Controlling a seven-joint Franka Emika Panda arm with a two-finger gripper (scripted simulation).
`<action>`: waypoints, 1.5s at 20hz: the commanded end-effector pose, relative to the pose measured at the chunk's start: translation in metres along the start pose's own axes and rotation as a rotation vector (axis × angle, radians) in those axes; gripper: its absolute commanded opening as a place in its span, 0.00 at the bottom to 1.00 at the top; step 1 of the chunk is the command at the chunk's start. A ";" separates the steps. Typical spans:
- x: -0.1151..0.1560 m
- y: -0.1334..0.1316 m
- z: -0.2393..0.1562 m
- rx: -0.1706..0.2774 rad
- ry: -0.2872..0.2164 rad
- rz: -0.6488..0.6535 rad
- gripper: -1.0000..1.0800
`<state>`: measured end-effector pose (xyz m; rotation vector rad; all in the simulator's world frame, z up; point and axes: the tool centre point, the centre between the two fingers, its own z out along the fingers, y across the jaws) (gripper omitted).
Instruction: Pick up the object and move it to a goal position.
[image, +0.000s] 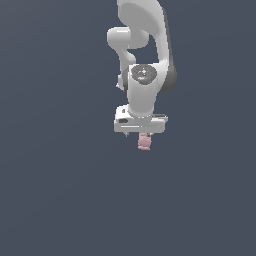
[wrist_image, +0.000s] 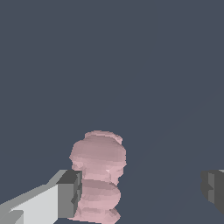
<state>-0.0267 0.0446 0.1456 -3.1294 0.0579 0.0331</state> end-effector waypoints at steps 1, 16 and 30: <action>-0.008 -0.010 0.003 -0.003 0.005 0.026 0.96; -0.036 -0.039 0.011 -0.010 0.022 0.112 0.96; -0.036 -0.039 0.054 -0.010 0.022 0.111 0.96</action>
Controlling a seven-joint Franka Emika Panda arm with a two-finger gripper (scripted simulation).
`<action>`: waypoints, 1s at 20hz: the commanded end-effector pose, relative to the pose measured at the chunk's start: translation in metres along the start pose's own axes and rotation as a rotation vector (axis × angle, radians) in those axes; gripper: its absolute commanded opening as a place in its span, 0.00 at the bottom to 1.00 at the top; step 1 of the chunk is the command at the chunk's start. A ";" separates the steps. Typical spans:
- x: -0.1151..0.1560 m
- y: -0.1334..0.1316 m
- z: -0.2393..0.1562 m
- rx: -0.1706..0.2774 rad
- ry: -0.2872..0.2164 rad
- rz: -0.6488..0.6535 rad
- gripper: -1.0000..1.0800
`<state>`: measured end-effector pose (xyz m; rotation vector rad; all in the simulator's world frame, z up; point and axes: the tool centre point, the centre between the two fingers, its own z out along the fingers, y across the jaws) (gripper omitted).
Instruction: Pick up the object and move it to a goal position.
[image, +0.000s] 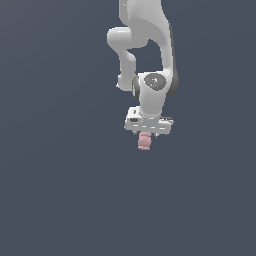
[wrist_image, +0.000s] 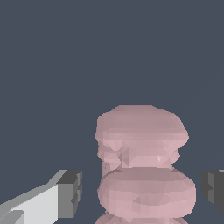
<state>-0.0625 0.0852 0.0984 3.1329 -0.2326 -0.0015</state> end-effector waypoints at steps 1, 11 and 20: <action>0.000 0.000 0.008 0.000 0.001 0.001 0.96; 0.001 0.000 0.013 0.000 0.001 0.001 0.00; 0.001 0.000 0.008 0.001 0.003 0.001 0.00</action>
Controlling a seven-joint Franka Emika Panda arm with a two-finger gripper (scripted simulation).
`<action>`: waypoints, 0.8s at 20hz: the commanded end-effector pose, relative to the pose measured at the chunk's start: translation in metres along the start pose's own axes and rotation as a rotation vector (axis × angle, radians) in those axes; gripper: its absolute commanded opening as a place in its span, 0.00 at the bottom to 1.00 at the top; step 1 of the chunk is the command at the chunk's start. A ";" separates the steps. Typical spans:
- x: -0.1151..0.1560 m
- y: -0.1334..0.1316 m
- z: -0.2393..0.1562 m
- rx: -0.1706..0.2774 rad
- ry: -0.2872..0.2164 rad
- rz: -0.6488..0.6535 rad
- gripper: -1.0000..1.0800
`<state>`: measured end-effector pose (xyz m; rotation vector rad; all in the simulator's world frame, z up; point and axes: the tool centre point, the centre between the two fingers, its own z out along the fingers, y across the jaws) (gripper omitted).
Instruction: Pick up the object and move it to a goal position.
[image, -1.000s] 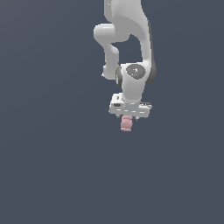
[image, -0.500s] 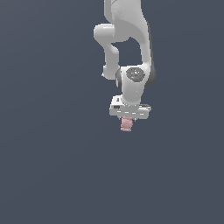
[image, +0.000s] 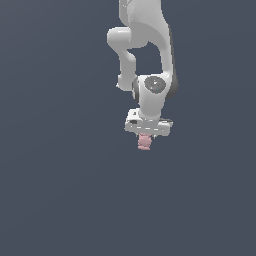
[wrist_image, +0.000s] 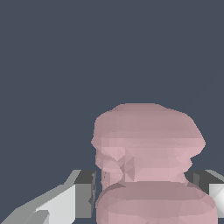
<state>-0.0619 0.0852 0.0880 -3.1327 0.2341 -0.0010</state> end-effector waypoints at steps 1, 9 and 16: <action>0.000 0.000 -0.005 0.000 0.001 0.000 0.00; -0.006 0.004 -0.041 0.000 0.001 0.000 0.00; -0.014 0.010 -0.101 0.000 0.000 0.000 0.00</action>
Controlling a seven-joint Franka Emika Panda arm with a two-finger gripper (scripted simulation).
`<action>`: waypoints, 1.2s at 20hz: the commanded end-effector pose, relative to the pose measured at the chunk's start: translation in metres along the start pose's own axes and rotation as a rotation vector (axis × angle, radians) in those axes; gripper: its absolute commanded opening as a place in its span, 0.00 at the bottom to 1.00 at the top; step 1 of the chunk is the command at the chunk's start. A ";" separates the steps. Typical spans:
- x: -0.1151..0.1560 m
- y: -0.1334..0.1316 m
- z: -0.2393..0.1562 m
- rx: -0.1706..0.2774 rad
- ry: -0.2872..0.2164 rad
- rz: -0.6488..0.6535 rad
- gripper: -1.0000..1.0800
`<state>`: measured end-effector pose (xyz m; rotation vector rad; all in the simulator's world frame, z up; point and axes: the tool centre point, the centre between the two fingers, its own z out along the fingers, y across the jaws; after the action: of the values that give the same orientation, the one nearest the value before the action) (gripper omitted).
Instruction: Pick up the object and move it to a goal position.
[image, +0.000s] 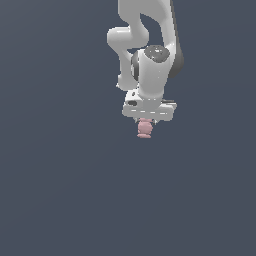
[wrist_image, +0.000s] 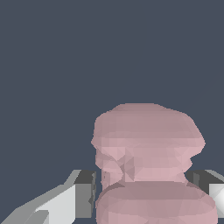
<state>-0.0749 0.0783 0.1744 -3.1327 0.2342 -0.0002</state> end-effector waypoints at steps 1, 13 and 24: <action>-0.003 0.002 -0.025 0.000 0.001 0.000 0.00; -0.016 0.013 -0.137 0.000 0.000 0.000 0.00; -0.018 0.016 -0.180 0.000 0.000 0.000 0.00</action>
<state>-0.0953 0.0650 0.3511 -3.1322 0.2344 -0.0016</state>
